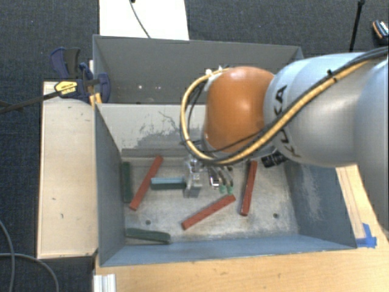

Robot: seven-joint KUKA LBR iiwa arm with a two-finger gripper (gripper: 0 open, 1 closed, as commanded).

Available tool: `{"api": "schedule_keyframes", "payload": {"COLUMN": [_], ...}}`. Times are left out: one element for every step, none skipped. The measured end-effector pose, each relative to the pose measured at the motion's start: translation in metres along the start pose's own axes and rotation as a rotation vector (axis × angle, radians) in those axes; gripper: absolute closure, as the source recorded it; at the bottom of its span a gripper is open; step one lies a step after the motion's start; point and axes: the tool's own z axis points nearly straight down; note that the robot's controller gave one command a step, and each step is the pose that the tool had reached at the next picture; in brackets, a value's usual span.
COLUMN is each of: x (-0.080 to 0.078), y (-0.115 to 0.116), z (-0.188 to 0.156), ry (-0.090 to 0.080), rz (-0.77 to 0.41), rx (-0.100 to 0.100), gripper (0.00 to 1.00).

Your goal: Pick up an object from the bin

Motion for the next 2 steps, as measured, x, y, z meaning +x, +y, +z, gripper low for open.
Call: {"api": "schedule_keyframes", "payload": {"x": [-0.029,0.037], "y": [0.011,0.016], "z": [-0.062,-0.061], "ry": [0.0,0.013], "rz": [0.012,-0.027], "rx": [0.0,0.002], "gripper": [1.0,1.0]}}
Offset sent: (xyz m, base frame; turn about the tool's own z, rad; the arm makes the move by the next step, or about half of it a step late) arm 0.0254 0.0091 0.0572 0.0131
